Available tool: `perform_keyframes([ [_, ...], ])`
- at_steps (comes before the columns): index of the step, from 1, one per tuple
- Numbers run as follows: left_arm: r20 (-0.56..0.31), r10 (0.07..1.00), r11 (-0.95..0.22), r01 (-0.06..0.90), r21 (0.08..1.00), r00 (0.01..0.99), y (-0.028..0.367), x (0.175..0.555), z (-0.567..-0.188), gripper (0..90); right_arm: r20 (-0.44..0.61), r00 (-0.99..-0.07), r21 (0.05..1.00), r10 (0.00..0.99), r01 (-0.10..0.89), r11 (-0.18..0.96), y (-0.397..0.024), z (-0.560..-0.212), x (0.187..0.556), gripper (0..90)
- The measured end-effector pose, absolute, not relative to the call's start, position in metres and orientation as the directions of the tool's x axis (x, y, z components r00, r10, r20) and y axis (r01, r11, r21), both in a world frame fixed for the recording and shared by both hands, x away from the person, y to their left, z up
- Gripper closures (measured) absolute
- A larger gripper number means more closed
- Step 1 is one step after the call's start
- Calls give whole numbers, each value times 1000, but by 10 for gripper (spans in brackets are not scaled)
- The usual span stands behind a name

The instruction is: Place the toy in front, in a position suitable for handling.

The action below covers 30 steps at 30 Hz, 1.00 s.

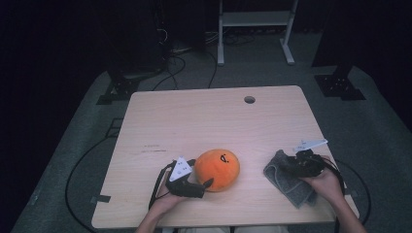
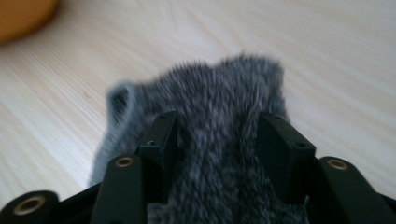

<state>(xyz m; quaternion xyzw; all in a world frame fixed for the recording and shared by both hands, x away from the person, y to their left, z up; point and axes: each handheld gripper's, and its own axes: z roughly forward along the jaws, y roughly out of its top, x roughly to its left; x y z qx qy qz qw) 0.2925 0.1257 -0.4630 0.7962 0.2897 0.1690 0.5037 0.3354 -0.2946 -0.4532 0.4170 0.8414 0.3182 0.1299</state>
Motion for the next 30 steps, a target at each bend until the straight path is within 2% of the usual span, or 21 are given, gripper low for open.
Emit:
perform_keyframes([
  [2, -24, 623, -336, 295, 895, 782, 125, 294, -462, 75, 43, -617, 620, 786, 633, 463, -293, -462, 335, 510],
  [5, -16, 609, -352, 288, 891, 793, 124, 294, -462, 88, 33, -603, 640, 797, 626, 447, -292, -467, 332, 540],
  [6, -6, 598, -367, 280, 887, 802, 122, 295, -462, 109, 40, -594, 644, 803, 630, 434, -292, -467, 331, 598],
  [7, -6, 598, -367, 280, 887, 802, 122, 295, -462, 118, 40, -594, 644, 803, 630, 434, -292, -467, 331, 598],
  [8, 1, 588, -378, 273, 884, 809, 121, 296, -461, 127, 24, -587, 649, 809, 625, 434, -293, -467, 328, 700],
  [12, 7, 557, -405, 264, 875, 830, 121, 301, -459, 163, 40, -574, 650, 818, 637, 415, -294, -465, 326, 771],
  [16, 21, 538, -422, 248, 872, 843, 118, 303, -458, 184, 73, -602, 702, 795, 597, 388, -293, -451, 319, 772],
  [18, 32, 526, -434, 236, 870, 850, 113, 307, -458, 184, 105, -671, 776, 734, 517, 362, -282, -429, 307, 770],
  [19, 32, 526, -434, 236, 870, 850, 113, 307, -458, 184, 105, -671, 776, 734, 517, 362, -282, -429, 307, 770],
  [21, 16, 524, -424, 244, 872, 851, 109, 311, -459, 184, 73, -753, 815, 653, 423, 396, -257, -413, 295, 770],
  [23, 28, 517, -437, 236, 868, 855, 103, 312, -458, 185, 69, -770, 821, 634, 405, 403, -250, -411, 293, 768],
  [24, 49, 508, -454, 219, 864, 860, 96, 312, -456, 185, 35, -807, 825, 589, 356, 438, -228, -408, 287, 767],
  [29, 67, 479, -467, 190, 864, 875, 81, 312, -457, 192, -7, -837, 843, 547, 290, 454, -199, -408, 281, 762],
  [30, 62, 475, -463, 189, 866, 878, 78, 312, -457, 197, -60, -833, 838, 550, 257, 481, -190, -409, 280, 761],
])
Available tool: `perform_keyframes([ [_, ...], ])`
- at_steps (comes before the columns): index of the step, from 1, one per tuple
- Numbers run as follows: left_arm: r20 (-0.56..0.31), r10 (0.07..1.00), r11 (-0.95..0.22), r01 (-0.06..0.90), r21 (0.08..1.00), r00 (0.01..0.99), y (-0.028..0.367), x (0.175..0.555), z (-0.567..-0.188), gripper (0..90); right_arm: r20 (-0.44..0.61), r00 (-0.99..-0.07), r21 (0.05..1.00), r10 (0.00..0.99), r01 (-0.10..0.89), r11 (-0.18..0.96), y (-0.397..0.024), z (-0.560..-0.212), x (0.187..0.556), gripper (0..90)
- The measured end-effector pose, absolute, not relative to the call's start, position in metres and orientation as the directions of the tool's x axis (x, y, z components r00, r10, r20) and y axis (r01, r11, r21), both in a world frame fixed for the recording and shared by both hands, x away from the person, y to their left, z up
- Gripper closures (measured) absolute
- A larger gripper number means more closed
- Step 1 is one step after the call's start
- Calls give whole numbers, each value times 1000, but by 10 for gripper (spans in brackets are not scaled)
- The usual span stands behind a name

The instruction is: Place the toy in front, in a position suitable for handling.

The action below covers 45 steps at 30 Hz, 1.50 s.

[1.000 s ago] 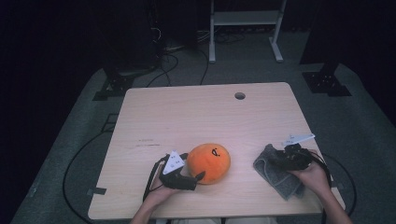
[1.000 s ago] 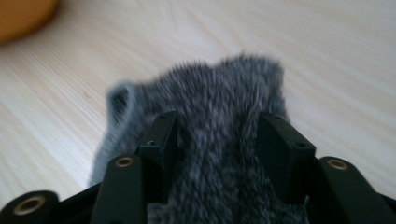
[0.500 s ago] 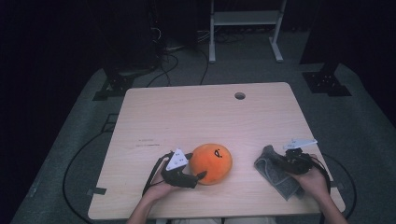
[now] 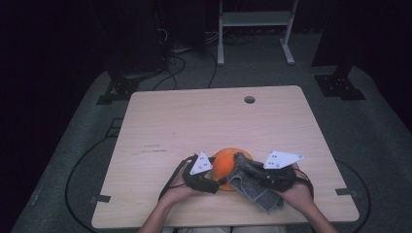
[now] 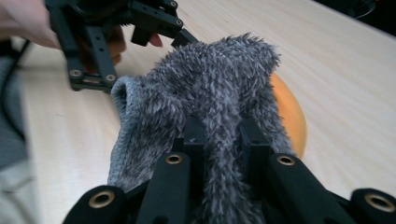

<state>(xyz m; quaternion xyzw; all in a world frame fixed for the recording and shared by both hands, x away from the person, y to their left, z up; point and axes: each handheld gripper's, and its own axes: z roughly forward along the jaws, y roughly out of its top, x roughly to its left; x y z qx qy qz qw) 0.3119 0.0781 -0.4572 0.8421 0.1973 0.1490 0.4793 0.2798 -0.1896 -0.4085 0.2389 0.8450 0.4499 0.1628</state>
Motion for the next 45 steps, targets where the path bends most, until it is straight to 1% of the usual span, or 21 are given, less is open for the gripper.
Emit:
perform_keyframes([
  [3, 55, 471, -459, 192, 868, 880, 77, 312, -457, 197, -88, -826, 833, 556, 245, 496, -187, -412, 280, 761],
  [7, 46, 486, -445, 202, 872, 873, 79, 308, -456, 200, -77, -810, 830, 582, 271, 487, -196, -421, 282, 761],
  [8, 56, 491, -444, 194, 875, 870, 79, 306, -457, 200, -48, -797, 828, 601, 305, 470, -204, -427, 283, 761],
  [10, 66, 492, -446, 186, 875, 868, 79, 305, -457, 200, -36, -792, 829, 609, 317, 461, -207, -429, 283, 761],
  [15, 60, 504, -438, 195, 878, 861, 80, 304, -458, 198, -107, -753, 797, 649, 325, 509, -214, -431, 281, 761],
  [19, 45, 510, -429, 209, 879, 859, 82, 305, -459, 196, -38, -735, 802, 677, 382, 460, -223, -435, 290, 763],
  [22, 45, 509, -433, 211, 876, 859, 82, 307, -460, 195, -41, -732, 815, 680, 369, 446, -222, -429, 288, 760],
  [24, 59, 510, -437, 199, 877, 858, 81, 305, -460, 195, -28, -775, 861, 632, 302, 409, -211, -416, 276, 755],
  [25, 59, 510, -437, 199, 877, 858, 81, 305, -460, 195, -28, -775, 861, 632, 302, 409, -211, -416, 276, 755],
  [27, 74, 508, -446, 189, 875, 858, 80, 304, -459, 195, -61, -799, 855, 598, 267, 444, -198, -416, 271, 754],
  [28, 80, 500, -445, 177, 878, 863, 81, 303, -458, 193, -111, -797, 826, 594, 258, 501, -194, -423, 273, 754],
  [30, 80, 492, -434, 165, 886, 867, 82, 302, -457, 192, -103, -795, 823, 597, 269, 500, -197, -426, 277, 754],
  [31, 78, 490, -431, 163, 888, 868, 82, 302, -456, 192, -79, -783, 823, 618, 298, 483, -205, -428, 282, 754],
  [32, 98, 483, -452, 153, 879, 870, 82, 301, -455, 192, -103, -747, 811, 657, 319, 489, -213, -429, 285, 756],
  [33, 98, 483, -452, 153, 879, 870, 82, 301, -455, 192, -103, -747, 811, 657, 319, 489, -213, -429, 285, 756],
  [34, 107, 482, -462, 149, 874, 869, 82, 301, -456, 193, -94, -705, 798, 703, 369, 477, -226, -434, 289, 760],
  [36, 110, 482, -465, 147, 873, 869, 82, 301, -456, 193, -80, -700, 801, 709, 379, 464, -229, -434, 289, 760],
  [39, 132, 472, -476, 126, 870, 872, 78, 301, -456, 197, -77, -733, 844, 676, 313, 436, -223, -420, 282, 756],
  [41, 131, 472, -476, 127, 870, 872, 76, 301, -457, 198, -121, -765, 845, 633, 255, 469, -206, -413, 278, 751],
  [42, 123, 472, -477, 136, 868, 873, 77, 301, -458, 198, -163, -775, 819, 610, 238, 522, -193, -417, 278, 750],
  [45, 128, 468, -475, 127, 871, 875, 77, 301, -458, 205, -153, -777, 814, 610, 250, 524, -193, -425, 282, 751],
])
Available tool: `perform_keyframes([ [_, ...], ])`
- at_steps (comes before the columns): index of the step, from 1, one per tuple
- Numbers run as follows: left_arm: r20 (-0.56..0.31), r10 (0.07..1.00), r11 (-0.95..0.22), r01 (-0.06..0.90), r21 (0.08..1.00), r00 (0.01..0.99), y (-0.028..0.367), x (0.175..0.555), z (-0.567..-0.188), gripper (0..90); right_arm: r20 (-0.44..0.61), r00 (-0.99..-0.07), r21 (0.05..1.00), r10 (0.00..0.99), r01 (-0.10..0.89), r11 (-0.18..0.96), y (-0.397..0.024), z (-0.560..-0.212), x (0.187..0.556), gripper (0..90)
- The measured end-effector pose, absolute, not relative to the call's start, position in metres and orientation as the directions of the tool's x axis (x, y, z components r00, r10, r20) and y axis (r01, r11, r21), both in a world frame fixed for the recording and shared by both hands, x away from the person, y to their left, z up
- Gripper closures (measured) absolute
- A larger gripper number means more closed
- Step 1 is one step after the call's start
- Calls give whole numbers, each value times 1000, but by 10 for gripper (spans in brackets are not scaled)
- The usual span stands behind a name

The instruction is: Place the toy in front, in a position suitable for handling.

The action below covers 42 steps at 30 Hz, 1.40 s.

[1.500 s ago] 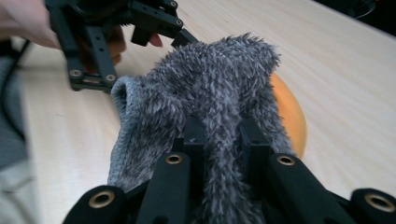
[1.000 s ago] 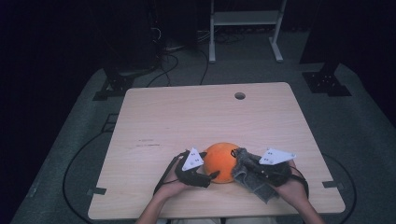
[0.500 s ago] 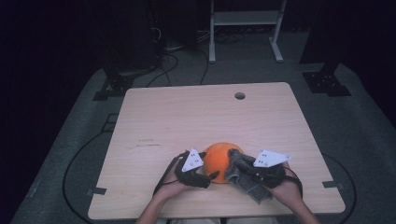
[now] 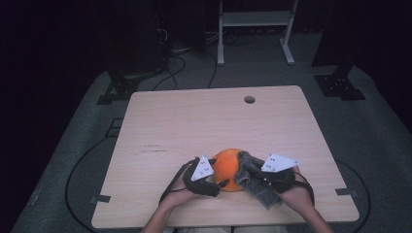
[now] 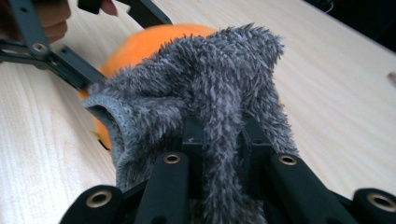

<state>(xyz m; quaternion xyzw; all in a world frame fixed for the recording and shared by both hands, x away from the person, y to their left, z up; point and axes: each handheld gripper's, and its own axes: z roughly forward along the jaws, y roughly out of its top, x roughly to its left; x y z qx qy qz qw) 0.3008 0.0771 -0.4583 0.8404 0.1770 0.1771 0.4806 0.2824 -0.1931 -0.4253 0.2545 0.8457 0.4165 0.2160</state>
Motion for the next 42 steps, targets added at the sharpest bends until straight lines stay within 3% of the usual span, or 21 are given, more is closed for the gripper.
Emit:
perform_keyframes([
  [5, 134, 462, -487, 124, 864, 877, 77, 301, -457, 205, -68, -711, 809, 699, 370, 456, -223, -429, 292, 761],
  [6, 134, 462, -487, 124, 864, 877, 77, 301, -457, 205, -68, -711, 809, 699, 370, 456, -223, -429, 292, 761],
  [7, 129, 461, -485, 127, 865, 878, 77, 303, -457, 205, -11, -727, 858, 687, 346, 379, -224, -417, 287, 761],
  [10, 128, 460, -482, 125, 867, 879, 76, 303, -457, 202, -29, -759, 871, 650, 300, 389, -213, -408, 283, 759],
  [11, 133, 455, -485, 120, 866, 881, 77, 302, -457, 195, -89, -777, 843, 624, 276, 463, -197, -412, 283, 757],
  [14, 129, 455, -479, 120, 870, 881, 78, 301, -456, 126, -121, -775, 817, 620, 277, 505, -192, -424, 285, 757],
  [17, 63, 460, -448, 170, 878, 886, 84, 301, -450, 95, -117, -764, 816, 635, 290, 500, -200, -426, 285, 756],
  [23, 132, 446, -473, 108, 874, 885, 77, 296, -449, 276, -55, -762, 816, 645, 338, 469, -212, -431, 286, 754],
  [25, 146, 449, -471, 95, 877, 881, 74, 295, -447, 327, -86, -747, 794, 659, 348, 499, -219, -431, 287, 754],
  [30, 127, 463, -457, 114, 882, 877, 74, 297, -448, 339, -142, -702, 770, 698, 365, 524, -232, -427, 286, 760],
  [33, 117, 463, -447, 117, 887, 879, 70, 298, -447, 339, -142, -776, 821, 615, 255, 511, -212, -408, 268, 758],
  [36, 119, 460, -452, 117, 885, 880, 66, 297, -448, 339, -166, -805, 807, 570, 221, 547, -192, -410, 264, 755],
  [38, 134, 464, -473, 117, 873, 876, 66, 297, -450, 338, -189, -805, 791, 563, 214, 573, -182, -416, 267, 753],
  [42, 115, 465, -470, 134, 872, 878, 71, 298, -453, 339, -133, -806, 803, 576, 253, 540, -190, -419, 273, 758],
])
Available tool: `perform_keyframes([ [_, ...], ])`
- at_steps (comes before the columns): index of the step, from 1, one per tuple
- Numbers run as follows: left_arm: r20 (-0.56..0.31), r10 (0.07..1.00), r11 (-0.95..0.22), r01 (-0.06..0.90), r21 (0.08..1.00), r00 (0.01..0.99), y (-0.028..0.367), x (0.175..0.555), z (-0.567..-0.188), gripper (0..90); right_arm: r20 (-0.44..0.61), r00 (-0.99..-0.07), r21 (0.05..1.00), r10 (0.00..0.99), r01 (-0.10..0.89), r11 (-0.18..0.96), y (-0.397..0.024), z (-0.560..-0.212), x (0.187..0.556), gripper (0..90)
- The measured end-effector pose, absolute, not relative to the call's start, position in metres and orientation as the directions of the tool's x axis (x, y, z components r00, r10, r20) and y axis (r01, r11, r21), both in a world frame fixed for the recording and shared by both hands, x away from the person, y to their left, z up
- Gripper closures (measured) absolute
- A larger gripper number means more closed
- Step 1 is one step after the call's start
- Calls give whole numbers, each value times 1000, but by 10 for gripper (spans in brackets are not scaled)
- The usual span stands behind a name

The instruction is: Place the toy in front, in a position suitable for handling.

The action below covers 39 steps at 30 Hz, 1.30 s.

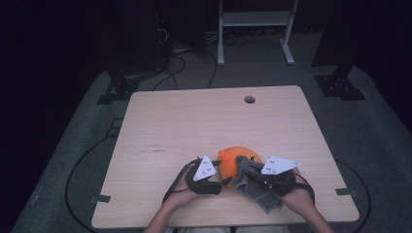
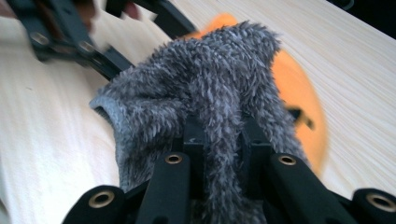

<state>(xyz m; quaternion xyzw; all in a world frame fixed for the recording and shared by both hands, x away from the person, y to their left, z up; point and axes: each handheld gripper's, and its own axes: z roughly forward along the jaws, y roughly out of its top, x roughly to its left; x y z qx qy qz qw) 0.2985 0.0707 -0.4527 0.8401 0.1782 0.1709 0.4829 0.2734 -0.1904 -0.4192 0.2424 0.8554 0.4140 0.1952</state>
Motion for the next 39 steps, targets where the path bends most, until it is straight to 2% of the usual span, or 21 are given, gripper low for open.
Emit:
perform_keyframes([
  [4, 124, 462, -490, 137, 861, 878, 70, 299, -454, 340, -135, -748, 789, 649, 315, 528, -211, -419, 277, 761],
  [5, 136, 454, -507, 130, 852, 881, 71, 299, -457, 340, -79, -730, 817, 678, 342, 464, -218, -413, 281, 762],
  [8, 133, 449, -507, 129, 852, 883, 72, 300, -457, 337, -42, -740, 838, 672, 340, 427, -219, -409, 285, 761],
  [12, 150, 463, -466, 96, 879, 874, 78, 298, -446, 209, -70, -757, 815, 650, 332, 475, -208, -418, 287, 761],
  [13, 134, 500, -400, 90, 912, 855, 81, 297, -441, 201, -76, -771, 815, 632, 318, 485, -206, -418, 282, 760],
  [16, 114, 520, -371, 104, 923, 847, 82, 299, -440, 205, -90, -787, 813, 610, 296, 502, -203, -417, 276, 761],
  [22, 110, 516, -421, 139, 896, 849, 71, 298, -452, 253, -63, -806, 803, 589, 310, 510, -208, -420, 272, 760],
  [27, 140, 516, -442, 122, 889, 845, 68, 295, -453, 278, 7, -757, 800, 653, 397, 451, -238, -421, 284, 765],
  [31, 142, 503, -443, 113, 889, 853, 66, 296, -455, 290, 38, -776, 848, 629, 358, 391, -232, -405, 286, 764],
  [35, 140, 499, -445, 114, 888, 855, 68, 296, -454, 290, 23, -790, 826, 613, 361, 433, -219, -412, 291, 761],
  [37, 131, 494, -441, 118, 890, 860, 69, 295, -454, 288, 56, -787, 816, 614, 390, 427, -225, -420, 294, 761],
  [39, 133, 494, -443, 117, 889, 859, 69, 295, -454, 288, 45, -775, 805, 631, 402, 436, -231, -422, 294, 761],
])
